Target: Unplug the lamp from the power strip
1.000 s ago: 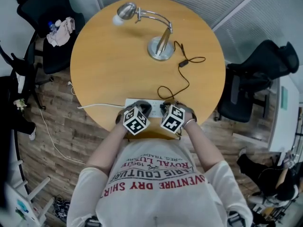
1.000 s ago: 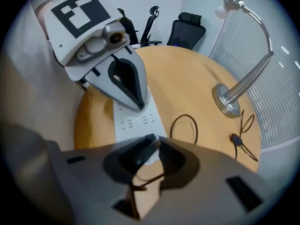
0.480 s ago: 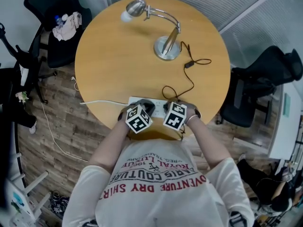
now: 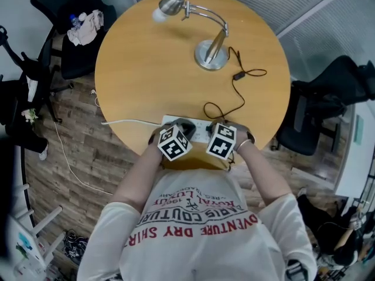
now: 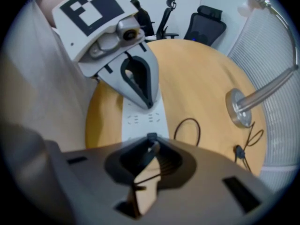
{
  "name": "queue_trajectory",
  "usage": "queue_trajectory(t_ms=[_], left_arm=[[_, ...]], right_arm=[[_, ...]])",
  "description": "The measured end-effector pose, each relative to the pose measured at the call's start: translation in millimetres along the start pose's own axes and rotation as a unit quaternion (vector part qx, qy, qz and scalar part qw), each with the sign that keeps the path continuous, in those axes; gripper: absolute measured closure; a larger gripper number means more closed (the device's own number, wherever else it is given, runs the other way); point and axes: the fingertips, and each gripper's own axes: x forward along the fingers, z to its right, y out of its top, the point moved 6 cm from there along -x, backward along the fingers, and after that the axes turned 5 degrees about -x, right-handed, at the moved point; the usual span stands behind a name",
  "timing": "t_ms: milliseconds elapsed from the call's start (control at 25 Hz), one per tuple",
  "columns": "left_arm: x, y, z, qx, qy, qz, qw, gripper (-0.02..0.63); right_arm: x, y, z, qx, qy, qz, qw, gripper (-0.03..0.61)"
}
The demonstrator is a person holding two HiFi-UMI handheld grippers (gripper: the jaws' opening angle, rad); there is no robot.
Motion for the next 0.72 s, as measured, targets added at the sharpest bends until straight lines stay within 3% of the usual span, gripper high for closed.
queue_trajectory(t_ms=[120, 280, 720], left_arm=[[0.5, -1.1, 0.0, 0.010, 0.005, -0.001, 0.9999, 0.584], [-0.6, -3.9, 0.8, 0.014, 0.013, 0.001, 0.9998, 0.584], [-1.1, -5.7, -1.2, 0.007, 0.002, -0.003, 1.0000, 0.583]], right_arm=[[-39.3, 9.6, 18.8, 0.034, 0.001, 0.043, 0.998, 0.509], [-74.0, 8.3, 45.6, 0.031, -0.018, 0.039, 0.999, 0.509], [-66.1, -8.9, 20.8, 0.112, -0.031, 0.083, 0.990, 0.508]])
